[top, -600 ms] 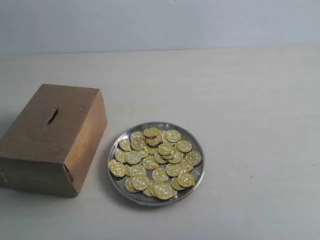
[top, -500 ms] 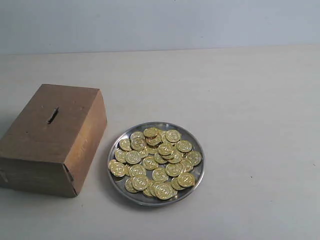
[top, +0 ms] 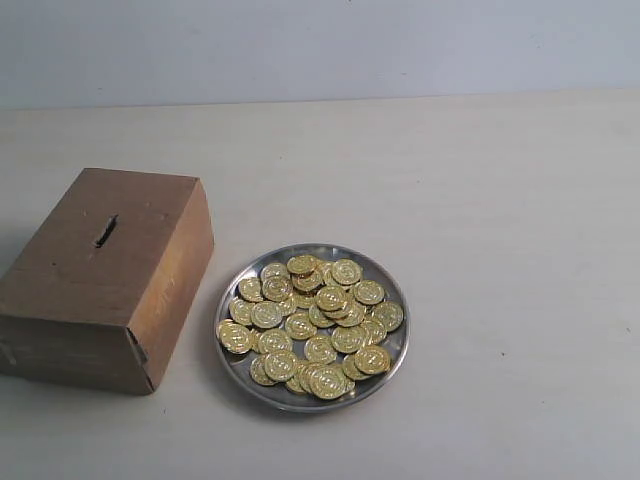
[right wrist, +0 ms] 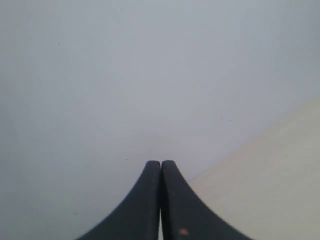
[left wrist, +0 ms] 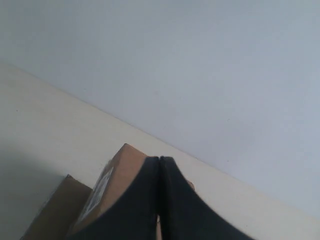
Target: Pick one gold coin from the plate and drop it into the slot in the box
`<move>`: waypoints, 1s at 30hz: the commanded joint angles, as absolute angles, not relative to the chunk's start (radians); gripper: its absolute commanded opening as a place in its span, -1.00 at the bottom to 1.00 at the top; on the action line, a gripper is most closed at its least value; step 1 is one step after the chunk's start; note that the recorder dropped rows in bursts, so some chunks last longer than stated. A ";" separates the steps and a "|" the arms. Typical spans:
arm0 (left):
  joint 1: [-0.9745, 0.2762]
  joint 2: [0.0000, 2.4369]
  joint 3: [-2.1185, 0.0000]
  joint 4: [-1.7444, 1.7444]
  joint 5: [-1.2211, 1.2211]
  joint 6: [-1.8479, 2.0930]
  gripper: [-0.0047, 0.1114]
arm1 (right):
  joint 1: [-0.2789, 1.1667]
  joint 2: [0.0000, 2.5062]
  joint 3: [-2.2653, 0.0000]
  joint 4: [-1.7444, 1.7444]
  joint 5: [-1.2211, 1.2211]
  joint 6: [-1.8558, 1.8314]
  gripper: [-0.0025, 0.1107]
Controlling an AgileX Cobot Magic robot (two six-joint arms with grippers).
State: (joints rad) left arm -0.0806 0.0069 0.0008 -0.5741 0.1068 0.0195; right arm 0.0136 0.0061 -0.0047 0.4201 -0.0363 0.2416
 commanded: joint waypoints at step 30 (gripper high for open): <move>-0.107 0.611 -0.419 -0.908 0.580 1.158 -0.92 | 0.224 1.086 -1.037 0.487 0.905 -0.453 -0.96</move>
